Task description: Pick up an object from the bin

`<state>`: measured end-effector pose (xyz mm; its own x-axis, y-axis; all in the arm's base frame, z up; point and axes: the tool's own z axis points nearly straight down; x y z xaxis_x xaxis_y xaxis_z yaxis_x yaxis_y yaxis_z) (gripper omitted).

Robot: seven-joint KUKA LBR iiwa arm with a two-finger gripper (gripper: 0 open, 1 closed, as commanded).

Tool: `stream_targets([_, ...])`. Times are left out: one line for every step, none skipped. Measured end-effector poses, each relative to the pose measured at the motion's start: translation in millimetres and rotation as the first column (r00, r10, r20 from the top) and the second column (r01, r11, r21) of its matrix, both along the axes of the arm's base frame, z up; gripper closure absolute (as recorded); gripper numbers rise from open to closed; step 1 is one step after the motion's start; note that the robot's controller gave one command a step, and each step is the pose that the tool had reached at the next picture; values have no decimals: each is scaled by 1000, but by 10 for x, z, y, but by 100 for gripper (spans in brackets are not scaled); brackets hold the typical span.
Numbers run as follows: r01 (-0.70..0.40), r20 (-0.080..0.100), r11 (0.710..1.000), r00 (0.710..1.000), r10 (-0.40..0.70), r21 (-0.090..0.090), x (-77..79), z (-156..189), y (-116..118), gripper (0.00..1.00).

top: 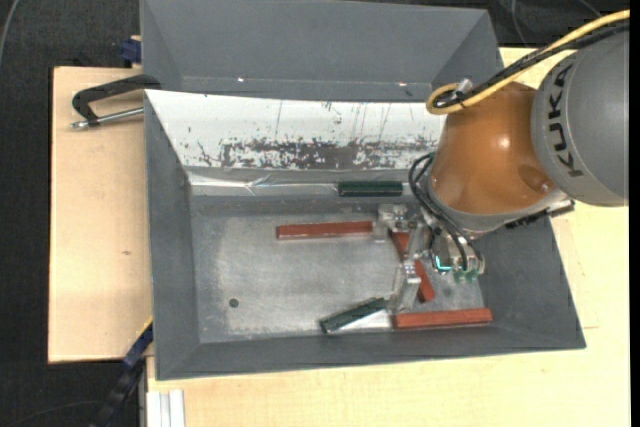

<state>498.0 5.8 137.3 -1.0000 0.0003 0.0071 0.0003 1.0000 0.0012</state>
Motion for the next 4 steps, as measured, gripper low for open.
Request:
stream_targets([-134,6,991,991,134,0,15,-665,698,0])
stream_targets([-166,22,986,986,166,-1,874,-336,747,0])
stream_targets([-78,14,997,997,78,0,898,-362,503,0])
stream_targets([96,7,995,995,-96,1,849,-665,733,0])
